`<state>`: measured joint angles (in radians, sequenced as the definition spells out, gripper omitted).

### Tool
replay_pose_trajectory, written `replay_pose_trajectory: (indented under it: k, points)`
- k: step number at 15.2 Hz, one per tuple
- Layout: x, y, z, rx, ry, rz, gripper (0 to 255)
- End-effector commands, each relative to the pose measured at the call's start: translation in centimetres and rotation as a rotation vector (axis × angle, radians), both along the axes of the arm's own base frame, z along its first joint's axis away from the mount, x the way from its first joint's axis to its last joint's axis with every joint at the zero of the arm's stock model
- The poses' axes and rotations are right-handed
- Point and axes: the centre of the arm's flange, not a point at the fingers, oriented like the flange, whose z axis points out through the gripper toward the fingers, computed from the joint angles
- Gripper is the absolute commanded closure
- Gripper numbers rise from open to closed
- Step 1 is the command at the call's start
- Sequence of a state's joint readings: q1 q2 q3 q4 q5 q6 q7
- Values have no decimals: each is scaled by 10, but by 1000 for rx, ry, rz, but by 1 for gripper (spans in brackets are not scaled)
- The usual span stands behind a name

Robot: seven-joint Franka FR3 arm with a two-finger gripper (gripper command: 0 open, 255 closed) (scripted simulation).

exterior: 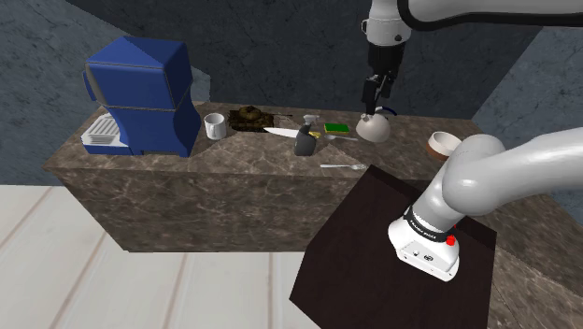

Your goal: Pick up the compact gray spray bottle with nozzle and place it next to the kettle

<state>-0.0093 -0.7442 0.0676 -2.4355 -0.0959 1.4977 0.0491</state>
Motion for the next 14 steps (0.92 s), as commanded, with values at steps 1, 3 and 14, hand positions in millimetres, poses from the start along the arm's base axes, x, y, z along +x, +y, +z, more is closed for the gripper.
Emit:
replay_pose_trajectory:
  k: [1, 3, 14]
  points:
    - [0, 0, 0, 0, 0, 0, 0]
    - [14, -16, -14, 7, -2, 30, 0]
    - [101, -94, -95, 46, -14, 196, 0]
